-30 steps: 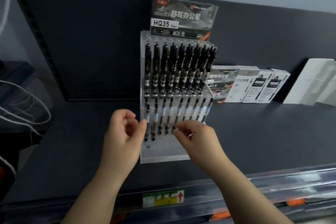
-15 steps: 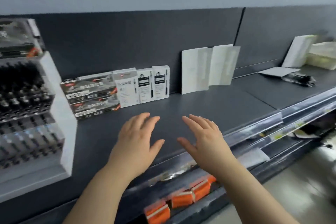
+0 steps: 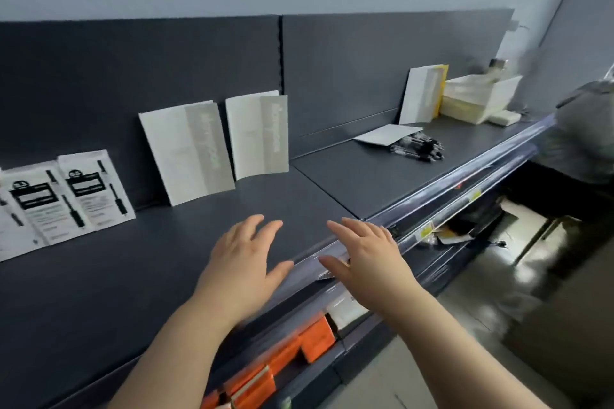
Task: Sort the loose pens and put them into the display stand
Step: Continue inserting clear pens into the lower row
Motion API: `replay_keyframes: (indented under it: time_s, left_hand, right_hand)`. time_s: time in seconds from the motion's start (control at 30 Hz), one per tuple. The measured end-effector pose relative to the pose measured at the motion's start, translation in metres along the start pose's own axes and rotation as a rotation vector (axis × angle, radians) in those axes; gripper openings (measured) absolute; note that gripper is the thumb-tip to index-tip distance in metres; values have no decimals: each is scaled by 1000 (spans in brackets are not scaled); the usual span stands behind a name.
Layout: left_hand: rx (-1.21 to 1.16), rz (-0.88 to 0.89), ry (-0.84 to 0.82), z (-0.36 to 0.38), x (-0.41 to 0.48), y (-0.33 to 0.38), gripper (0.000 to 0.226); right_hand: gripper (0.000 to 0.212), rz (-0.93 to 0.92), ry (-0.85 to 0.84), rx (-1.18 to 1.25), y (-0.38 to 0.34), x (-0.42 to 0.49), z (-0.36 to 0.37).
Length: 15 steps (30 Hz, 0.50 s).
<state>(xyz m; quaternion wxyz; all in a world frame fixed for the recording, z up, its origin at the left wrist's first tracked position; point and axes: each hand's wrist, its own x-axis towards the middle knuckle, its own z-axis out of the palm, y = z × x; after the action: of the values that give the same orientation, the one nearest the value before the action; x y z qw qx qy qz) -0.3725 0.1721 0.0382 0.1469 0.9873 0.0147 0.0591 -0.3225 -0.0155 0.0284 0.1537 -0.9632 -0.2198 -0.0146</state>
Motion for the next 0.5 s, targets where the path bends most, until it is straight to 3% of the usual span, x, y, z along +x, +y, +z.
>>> replay_keyframes:
  time_s: [0.5]
  left_hand:
    - [-141,73,-245,101,276,121,64]
  right_hand:
    - [60,174,-60,-69,240,181,-29]
